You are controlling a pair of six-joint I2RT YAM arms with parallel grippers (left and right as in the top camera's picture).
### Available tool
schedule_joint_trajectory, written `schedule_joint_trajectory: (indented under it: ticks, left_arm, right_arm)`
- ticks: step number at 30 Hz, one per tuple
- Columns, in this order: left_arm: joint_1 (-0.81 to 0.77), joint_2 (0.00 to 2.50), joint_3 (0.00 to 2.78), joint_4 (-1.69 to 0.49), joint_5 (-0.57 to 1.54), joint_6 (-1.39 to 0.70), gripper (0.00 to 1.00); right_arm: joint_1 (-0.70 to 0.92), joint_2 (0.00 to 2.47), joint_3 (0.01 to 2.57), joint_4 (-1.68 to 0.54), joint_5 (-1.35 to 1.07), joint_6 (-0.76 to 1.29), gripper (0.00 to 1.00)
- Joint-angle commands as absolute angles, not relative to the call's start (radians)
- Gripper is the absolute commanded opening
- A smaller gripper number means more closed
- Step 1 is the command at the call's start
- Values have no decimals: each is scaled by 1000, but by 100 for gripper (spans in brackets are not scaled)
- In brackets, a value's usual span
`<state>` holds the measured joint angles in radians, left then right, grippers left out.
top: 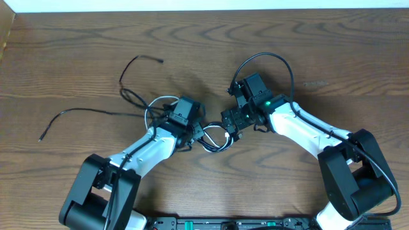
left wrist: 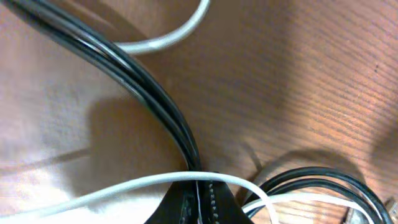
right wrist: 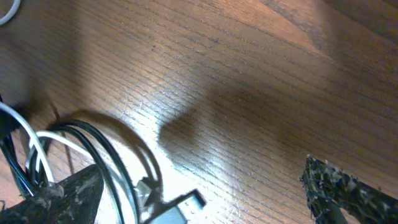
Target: Untangle cables
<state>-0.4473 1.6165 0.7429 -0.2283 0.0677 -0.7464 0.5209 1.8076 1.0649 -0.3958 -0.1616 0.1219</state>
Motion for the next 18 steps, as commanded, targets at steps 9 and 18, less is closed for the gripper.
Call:
schedule_joint_trajectory:
  ticks: [9, 18]
  left_arm:
    - [-383, 1570, 726, -65, 33, -197, 8]
    - [-382, 1569, 726, -45, 33, -176, 24]
  right_arm:
    - [519, 1795, 1058, -401, -348, 88, 99]
    - [533, 1796, 1055, -404, -420, 146, 98]
